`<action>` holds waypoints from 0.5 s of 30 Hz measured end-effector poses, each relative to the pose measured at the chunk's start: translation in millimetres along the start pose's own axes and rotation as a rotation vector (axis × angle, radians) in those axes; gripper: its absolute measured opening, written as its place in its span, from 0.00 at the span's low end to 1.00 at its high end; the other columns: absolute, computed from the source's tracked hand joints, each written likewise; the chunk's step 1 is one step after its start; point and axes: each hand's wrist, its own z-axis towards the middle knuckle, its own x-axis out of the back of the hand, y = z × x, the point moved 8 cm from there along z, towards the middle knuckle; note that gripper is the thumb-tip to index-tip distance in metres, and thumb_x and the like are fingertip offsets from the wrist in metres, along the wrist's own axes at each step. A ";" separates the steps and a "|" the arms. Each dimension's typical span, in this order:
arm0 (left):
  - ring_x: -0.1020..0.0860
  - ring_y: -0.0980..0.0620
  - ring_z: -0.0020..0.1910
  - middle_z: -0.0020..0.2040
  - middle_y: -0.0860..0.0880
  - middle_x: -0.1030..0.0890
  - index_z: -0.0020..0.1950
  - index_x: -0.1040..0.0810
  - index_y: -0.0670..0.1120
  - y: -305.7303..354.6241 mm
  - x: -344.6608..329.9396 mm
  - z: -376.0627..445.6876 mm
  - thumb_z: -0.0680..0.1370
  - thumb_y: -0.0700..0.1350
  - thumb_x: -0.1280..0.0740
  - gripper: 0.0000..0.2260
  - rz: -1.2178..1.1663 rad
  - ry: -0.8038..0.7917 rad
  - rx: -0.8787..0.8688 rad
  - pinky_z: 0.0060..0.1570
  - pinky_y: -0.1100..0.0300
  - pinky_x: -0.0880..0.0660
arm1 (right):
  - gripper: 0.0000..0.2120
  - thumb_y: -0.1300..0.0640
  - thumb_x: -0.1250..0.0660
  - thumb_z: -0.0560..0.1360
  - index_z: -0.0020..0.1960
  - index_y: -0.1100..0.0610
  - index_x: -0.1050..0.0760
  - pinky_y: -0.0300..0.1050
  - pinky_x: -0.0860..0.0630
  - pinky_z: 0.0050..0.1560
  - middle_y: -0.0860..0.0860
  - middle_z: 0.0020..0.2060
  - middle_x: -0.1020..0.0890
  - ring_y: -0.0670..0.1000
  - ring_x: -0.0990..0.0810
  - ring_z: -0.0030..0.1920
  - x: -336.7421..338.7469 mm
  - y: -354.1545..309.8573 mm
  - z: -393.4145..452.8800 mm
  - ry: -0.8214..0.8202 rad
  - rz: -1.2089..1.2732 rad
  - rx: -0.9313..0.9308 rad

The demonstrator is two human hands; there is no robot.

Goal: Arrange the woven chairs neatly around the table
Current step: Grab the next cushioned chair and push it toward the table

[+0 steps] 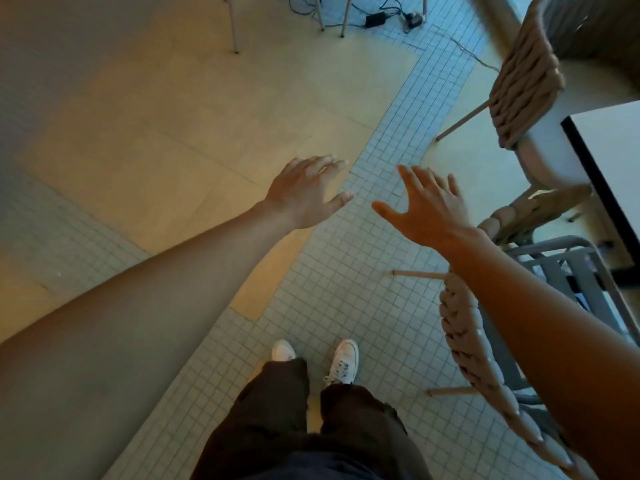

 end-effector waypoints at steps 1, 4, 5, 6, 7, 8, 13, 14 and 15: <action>0.38 0.49 0.78 0.79 0.50 0.36 0.80 0.38 0.51 -1.7 0.1 11.2 0.81 0.66 0.44 0.31 0.003 -0.001 -0.019 0.77 0.45 0.45 | 0.47 0.23 0.50 0.74 0.83 0.53 0.49 0.66 0.52 0.79 0.56 0.82 0.43 0.58 0.45 0.81 1.3 2.3 8.5 0.001 0.007 -0.009; 0.37 0.49 0.77 0.78 0.49 0.34 0.79 0.36 0.51 -9.9 0.1 49.2 0.81 0.66 0.44 0.31 0.009 -0.001 -0.081 0.77 0.45 0.44 | 0.47 0.23 0.49 0.74 0.83 0.53 0.49 0.66 0.52 0.79 0.56 0.82 0.43 0.58 0.46 0.81 4.9 11.0 36.5 0.002 0.027 -0.059; 0.37 0.49 0.77 0.78 0.49 0.34 0.79 0.36 0.51 -14.3 0.3 63.3 0.81 0.66 0.44 0.30 0.012 -0.006 -0.102 0.77 0.45 0.44 | 0.47 0.23 0.49 0.75 0.83 0.52 0.49 0.66 0.52 0.79 0.56 0.82 0.43 0.58 0.46 0.81 6.6 13.3 46.7 0.003 0.030 -0.078; 0.37 0.49 0.77 0.78 0.50 0.34 0.79 0.36 0.51 -18.8 0.0 75.7 0.81 0.66 0.44 0.30 0.021 -0.016 -0.123 0.77 0.45 0.45 | 0.47 0.23 0.49 0.75 0.83 0.52 0.50 0.65 0.52 0.79 0.56 0.82 0.43 0.58 0.46 0.81 7.7 14.5 55.4 0.001 0.033 -0.096; 0.37 0.49 0.77 0.78 0.50 0.34 0.79 0.36 0.51 -23.3 0.0 88.9 0.81 0.66 0.44 0.30 0.033 -0.026 -0.146 0.77 0.46 0.45 | 0.47 0.23 0.49 0.75 0.83 0.52 0.49 0.65 0.52 0.79 0.56 0.82 0.43 0.58 0.45 0.81 8.7 15.4 64.9 0.003 0.035 -0.113; 0.37 0.49 0.77 0.78 0.50 0.34 0.79 0.36 0.51 -27.9 0.9 104.3 0.81 0.66 0.45 0.31 0.043 -0.034 -0.170 0.77 0.46 0.45 | 0.47 0.23 0.49 0.75 0.83 0.52 0.49 0.65 0.51 0.79 0.56 0.81 0.42 0.58 0.45 0.81 10.4 16.7 76.3 0.008 0.039 -0.133; 0.37 0.49 0.77 0.78 0.49 0.34 0.78 0.35 0.51 -47.4 15.5 174.0 0.80 0.66 0.45 0.30 0.055 -0.053 -0.291 0.77 0.46 0.44 | 0.46 0.23 0.49 0.75 0.82 0.52 0.49 0.65 0.51 0.79 0.56 0.81 0.42 0.58 0.45 0.81 18.2 22.5 125.9 0.029 0.078 -0.253; 0.37 0.49 0.77 0.78 0.49 0.33 0.78 0.35 0.51 -52.7 21.5 188.2 0.80 0.66 0.45 0.30 0.060 -0.051 -0.318 0.77 0.46 0.44 | 0.46 0.23 0.49 0.75 0.82 0.52 0.49 0.65 0.51 0.79 0.56 0.81 0.42 0.58 0.45 0.81 19.5 22.5 136.8 0.034 0.088 -0.274; 0.36 0.48 0.77 0.78 0.49 0.33 0.78 0.35 0.51 -58.0 27.6 201.2 0.80 0.66 0.44 0.30 0.065 -0.046 -0.347 0.77 0.46 0.44 | 0.46 0.23 0.49 0.75 0.82 0.52 0.49 0.65 0.51 0.79 0.55 0.81 0.42 0.58 0.45 0.81 19.8 21.3 147.4 0.034 0.096 -0.291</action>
